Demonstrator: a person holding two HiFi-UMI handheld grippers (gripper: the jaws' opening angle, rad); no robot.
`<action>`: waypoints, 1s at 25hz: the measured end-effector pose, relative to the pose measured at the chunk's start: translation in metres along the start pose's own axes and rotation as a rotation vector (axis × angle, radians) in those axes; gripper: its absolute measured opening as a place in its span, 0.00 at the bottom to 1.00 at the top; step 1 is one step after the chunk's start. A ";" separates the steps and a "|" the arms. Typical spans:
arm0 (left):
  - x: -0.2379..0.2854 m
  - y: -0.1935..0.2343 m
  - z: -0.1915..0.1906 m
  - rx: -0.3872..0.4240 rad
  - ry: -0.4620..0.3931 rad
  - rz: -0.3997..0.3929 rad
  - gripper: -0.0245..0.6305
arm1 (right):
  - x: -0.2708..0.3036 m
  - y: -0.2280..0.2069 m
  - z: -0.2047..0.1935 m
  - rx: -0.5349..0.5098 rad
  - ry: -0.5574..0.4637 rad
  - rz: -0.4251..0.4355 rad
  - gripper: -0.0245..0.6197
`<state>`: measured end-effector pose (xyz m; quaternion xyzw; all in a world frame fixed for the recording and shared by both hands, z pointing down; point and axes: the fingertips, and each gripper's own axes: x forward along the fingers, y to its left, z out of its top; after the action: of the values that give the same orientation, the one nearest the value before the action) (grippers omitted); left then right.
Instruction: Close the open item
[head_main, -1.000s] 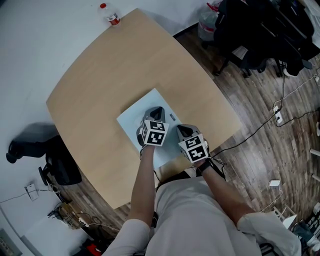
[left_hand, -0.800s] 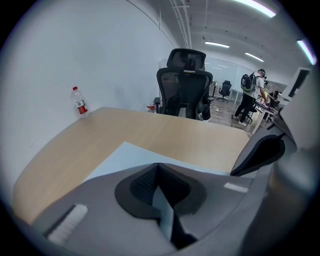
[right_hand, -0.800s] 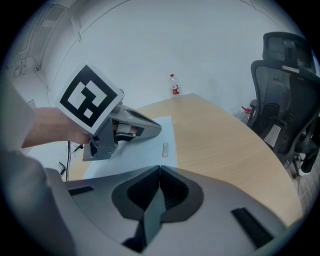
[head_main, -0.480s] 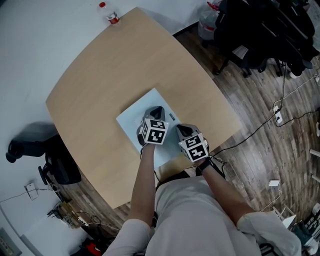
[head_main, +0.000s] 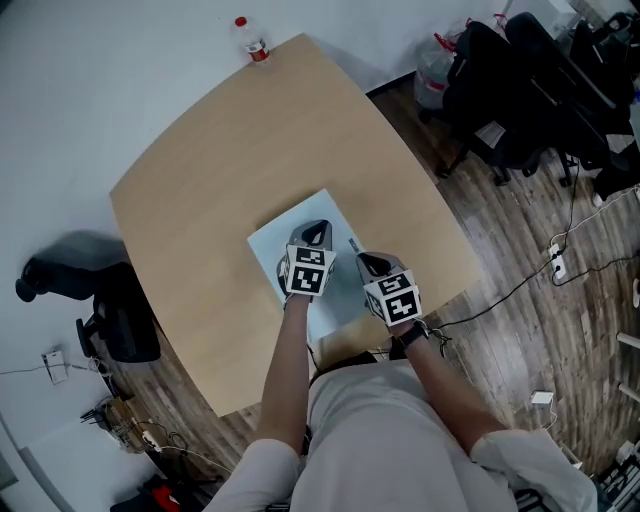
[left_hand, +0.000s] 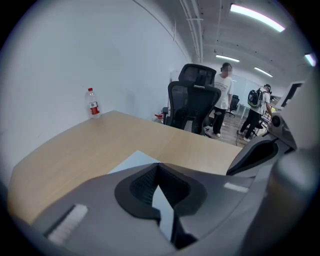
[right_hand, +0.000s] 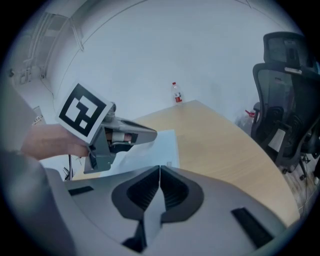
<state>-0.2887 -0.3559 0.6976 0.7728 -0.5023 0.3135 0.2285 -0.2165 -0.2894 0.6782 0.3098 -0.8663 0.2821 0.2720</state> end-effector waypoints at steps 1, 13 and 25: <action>-0.007 0.003 0.005 -0.010 -0.018 0.012 0.05 | -0.003 0.001 0.009 -0.006 -0.019 0.003 0.06; -0.109 0.030 0.042 -0.167 -0.206 0.203 0.05 | -0.035 0.026 0.117 -0.121 -0.238 0.078 0.06; -0.241 0.048 0.074 -0.226 -0.434 0.458 0.05 | -0.100 0.055 0.199 -0.271 -0.439 0.120 0.06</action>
<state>-0.3864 -0.2718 0.4759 0.6585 -0.7314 0.1270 0.1239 -0.2474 -0.3467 0.4580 0.2723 -0.9513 0.1050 0.0991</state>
